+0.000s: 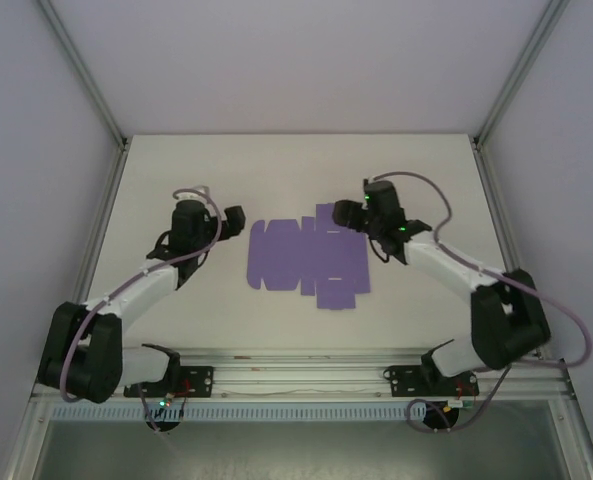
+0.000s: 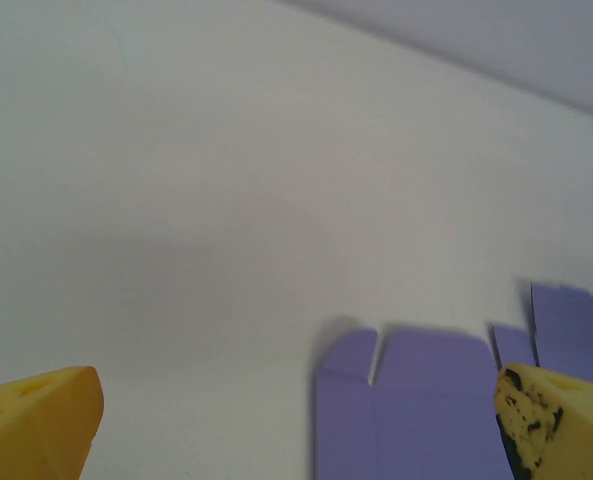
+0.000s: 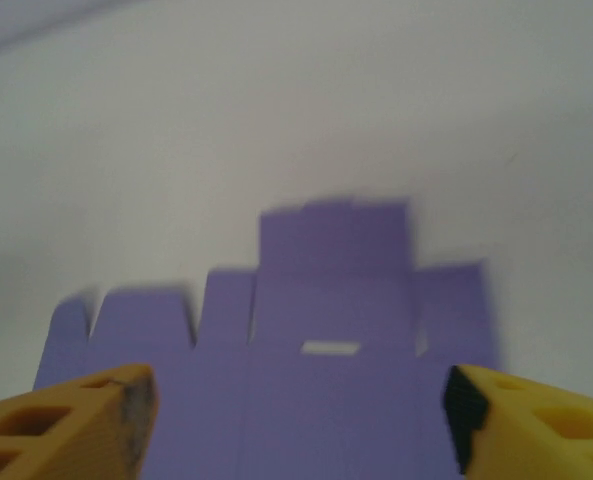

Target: Assemble paper box

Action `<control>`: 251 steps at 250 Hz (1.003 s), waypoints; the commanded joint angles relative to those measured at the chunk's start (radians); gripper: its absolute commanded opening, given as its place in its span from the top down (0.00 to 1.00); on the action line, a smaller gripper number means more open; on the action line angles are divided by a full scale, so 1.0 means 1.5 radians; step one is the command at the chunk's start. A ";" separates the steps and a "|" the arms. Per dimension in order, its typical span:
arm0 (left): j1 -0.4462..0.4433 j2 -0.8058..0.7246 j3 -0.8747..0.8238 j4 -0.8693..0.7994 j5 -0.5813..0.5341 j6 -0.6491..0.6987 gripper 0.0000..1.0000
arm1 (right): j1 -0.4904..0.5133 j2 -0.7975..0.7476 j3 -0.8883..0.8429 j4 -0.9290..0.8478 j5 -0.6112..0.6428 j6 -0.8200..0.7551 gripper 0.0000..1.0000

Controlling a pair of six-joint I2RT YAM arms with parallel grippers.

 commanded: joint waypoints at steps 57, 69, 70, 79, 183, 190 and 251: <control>-0.009 0.048 -0.006 -0.047 0.036 -0.050 0.00 | -0.006 0.164 0.056 -0.098 -0.009 0.091 0.56; -0.008 0.050 -0.007 -0.043 0.050 -0.053 0.00 | -0.015 0.184 0.057 -0.109 -0.007 0.106 0.59; -0.008 0.051 -0.007 -0.043 0.051 -0.053 0.00 | -0.016 0.186 0.056 -0.109 -0.007 0.107 0.59; -0.009 0.055 -0.007 -0.038 0.064 -0.055 0.00 | -0.022 0.200 0.053 -0.114 -0.006 0.112 0.60; -0.016 0.192 -0.004 0.083 0.333 -0.094 0.02 | -0.049 0.283 -0.032 -0.053 -0.061 0.161 0.66; -0.017 0.204 0.000 0.089 0.349 -0.094 0.04 | -0.049 0.283 -0.036 -0.050 -0.061 0.161 0.66; -0.023 0.303 0.064 0.096 0.470 -0.114 0.14 | -0.049 0.274 -0.057 -0.024 -0.084 0.134 0.65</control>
